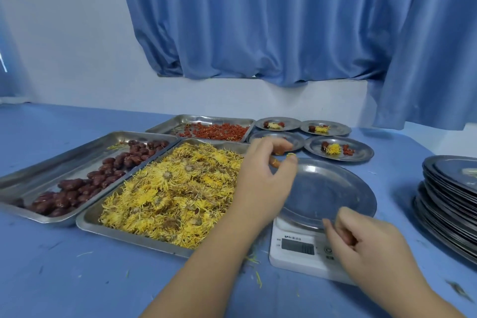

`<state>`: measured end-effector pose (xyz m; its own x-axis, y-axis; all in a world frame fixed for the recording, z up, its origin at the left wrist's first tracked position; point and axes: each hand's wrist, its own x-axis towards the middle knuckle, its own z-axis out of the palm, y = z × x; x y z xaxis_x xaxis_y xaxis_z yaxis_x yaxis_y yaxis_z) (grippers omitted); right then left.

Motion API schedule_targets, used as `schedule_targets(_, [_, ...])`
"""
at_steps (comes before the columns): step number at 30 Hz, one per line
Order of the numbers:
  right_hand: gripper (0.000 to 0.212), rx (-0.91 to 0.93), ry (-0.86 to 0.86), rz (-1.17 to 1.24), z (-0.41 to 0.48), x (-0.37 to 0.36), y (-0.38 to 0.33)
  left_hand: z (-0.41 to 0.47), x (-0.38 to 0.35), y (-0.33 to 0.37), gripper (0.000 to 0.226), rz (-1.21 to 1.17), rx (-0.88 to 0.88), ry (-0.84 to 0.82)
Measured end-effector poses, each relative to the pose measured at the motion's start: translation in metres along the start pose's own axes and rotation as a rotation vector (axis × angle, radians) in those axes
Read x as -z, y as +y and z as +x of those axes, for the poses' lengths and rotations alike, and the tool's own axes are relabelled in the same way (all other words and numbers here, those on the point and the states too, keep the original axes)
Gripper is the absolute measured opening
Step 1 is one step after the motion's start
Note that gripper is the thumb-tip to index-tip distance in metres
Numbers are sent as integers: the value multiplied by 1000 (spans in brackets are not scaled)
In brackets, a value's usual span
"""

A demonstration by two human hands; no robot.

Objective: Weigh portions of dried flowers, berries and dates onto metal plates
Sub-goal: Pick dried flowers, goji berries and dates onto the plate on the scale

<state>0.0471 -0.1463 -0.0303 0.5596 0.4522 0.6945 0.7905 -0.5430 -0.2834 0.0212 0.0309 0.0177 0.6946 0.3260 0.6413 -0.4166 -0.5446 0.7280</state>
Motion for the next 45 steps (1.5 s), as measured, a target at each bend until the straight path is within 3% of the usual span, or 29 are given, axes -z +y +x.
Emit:
schedule_targets(4, [58,-3,-14,20,4,-2,0,16,49,-10,3,406,66,-173])
schedule_targets(7, [57,14,-26,30,4,-4,-1,29,101,-11,8,671,170,-233])
schedule_targets(11, [55,11,-30,68,3,-3,-1,44,162,-24,13,1131,308,-452])
schedule_targets(14, [55,15,-33,87,3,-4,-1,42,185,-37,17,1250,368,-563])
schedule_targets(18, [51,-11,-48,104,1,-4,-1,31,190,-52,28,1177,442,-557])
schedule_targets(24, [48,-58,-41,129,1,-1,3,29,191,-57,11,1049,415,-425])
schedule_targets(27, [48,-85,-32,142,2,0,3,30,196,-51,18,992,399,-322])
schedule_targets(35, [47,-104,-28,157,3,3,2,28,192,-29,19,478,500,-74])
schedule_targets(38, [47,-111,6,168,5,6,4,25,167,-17,18,338,493,-143])
schedule_targets(45, [45,-208,158,233,9,14,17,26,64,-1,15,422,271,-339])
